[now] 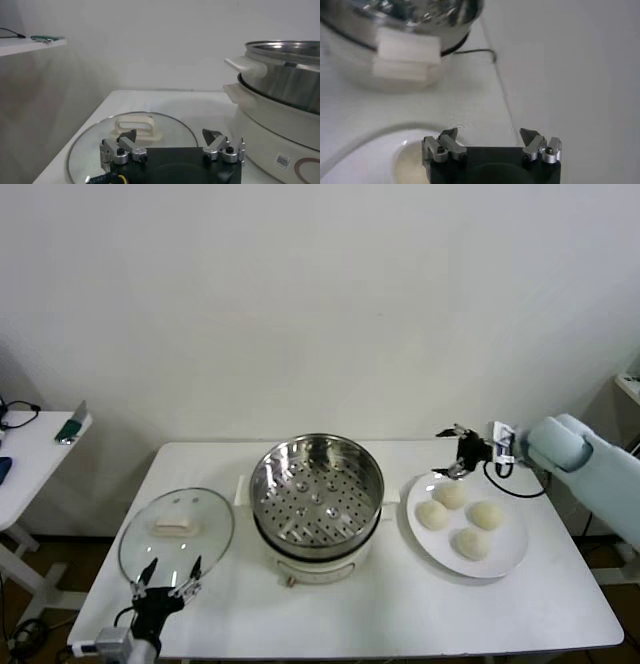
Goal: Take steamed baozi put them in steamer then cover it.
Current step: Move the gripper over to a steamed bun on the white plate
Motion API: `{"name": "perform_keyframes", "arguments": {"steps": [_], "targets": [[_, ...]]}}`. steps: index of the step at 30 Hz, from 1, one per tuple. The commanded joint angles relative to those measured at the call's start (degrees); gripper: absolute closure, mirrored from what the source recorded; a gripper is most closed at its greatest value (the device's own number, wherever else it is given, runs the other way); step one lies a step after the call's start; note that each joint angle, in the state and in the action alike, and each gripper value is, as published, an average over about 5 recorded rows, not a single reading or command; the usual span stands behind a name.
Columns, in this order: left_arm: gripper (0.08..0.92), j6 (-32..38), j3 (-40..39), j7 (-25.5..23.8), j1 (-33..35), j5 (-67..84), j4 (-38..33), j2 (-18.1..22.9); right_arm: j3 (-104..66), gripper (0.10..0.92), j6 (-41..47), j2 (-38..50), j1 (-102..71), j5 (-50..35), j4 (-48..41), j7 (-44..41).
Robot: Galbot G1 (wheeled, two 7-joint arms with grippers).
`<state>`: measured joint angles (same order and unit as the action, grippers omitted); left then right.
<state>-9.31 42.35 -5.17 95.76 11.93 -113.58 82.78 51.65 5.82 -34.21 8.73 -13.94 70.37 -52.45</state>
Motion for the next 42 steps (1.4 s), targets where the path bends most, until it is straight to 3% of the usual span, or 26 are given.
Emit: {"name": "perform_keyframes", "arguments": {"steps": [1,11,29,42], "targets": [[0.177,0.0,0.1,-0.3,-0.1,-0.1,-0.1,-0.4,23.1,0.203,-1.6,-5.5,16.7,0.2,-9.9,-12.0],[0.177,-0.1,1.0,-0.3,0.1,0.3,-0.2,-0.7,20.6,0.203,-0.4,-17.7,10.7,2.6,-21.7,-11.2],[0.177,0.7,0.9,-0.3,0.2,0.5,1.0,-1.6,14.6,0.203,-1.0,-24.9,2.3,8.7,-34.9,-7.9],[0.177,0.5,1.0,-0.2,-0.5,0.5,1.3,-1.8,12.5,0.209,-1.2,-26.1,0.9,9.9,-37.4,-7.5]]}}
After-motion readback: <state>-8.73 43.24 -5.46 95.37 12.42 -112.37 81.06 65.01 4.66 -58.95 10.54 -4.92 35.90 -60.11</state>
